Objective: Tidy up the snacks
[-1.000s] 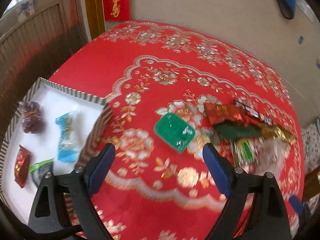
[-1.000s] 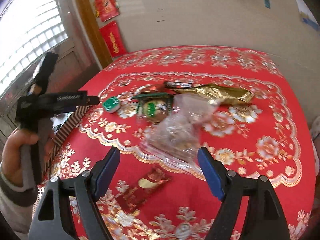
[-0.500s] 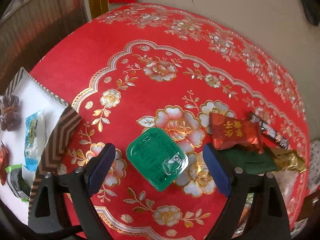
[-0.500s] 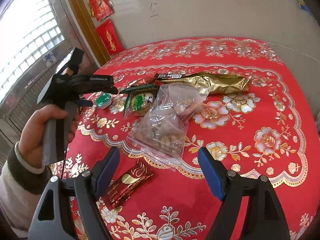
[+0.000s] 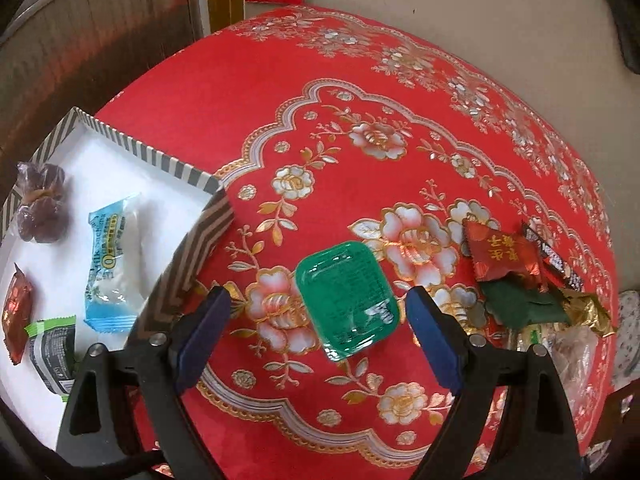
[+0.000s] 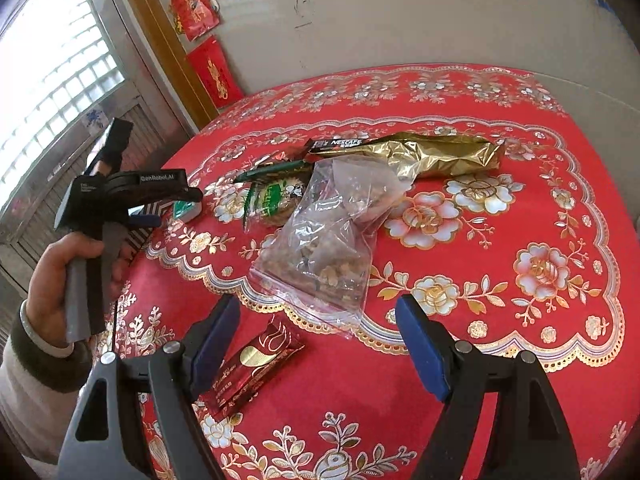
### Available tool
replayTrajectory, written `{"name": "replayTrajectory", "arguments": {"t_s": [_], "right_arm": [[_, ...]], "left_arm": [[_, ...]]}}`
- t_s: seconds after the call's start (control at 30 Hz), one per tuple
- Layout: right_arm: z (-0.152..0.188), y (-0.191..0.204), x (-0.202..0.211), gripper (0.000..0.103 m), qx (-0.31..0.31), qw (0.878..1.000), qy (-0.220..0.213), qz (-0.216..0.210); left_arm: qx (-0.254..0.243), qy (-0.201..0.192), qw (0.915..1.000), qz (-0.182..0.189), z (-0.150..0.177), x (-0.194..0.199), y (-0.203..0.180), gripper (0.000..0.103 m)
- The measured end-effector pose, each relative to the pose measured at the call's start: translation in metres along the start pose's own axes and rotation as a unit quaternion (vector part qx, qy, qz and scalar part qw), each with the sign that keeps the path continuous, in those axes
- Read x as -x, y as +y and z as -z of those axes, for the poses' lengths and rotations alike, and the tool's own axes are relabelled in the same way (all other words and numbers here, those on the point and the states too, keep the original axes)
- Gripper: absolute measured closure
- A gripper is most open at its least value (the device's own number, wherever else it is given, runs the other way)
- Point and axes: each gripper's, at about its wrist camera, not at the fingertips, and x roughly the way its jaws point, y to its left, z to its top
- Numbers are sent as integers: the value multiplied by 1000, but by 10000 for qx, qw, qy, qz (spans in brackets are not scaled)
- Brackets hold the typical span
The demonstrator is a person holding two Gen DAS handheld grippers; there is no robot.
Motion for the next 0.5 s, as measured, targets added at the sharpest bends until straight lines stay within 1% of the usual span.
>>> {"name": "replayTrajectory", "arguments": {"t_s": [0.07, 0.17, 0.27, 0.37, 0.5], "right_arm": [[0, 3, 2, 23, 12, 10000, -15, 34], [2, 5, 3, 23, -32, 10000, -17, 73], [5, 7, 0, 23, -129, 9997, 69, 201], [10, 16, -4, 23, -65, 9996, 173, 231], [17, 31, -13, 23, 39, 9987, 327, 401]], "left_arm": [[43, -8, 10000, 67, -2, 0, -2, 14], [-26, 30, 9999, 102, -2, -3, -9, 14], [-98, 30, 9999, 110, -1, -5, -15, 14], [-123, 44, 9999, 87, -1, -10, -16, 14], [-166, -2, 9998, 108, -2, -10, -17, 14]]}}
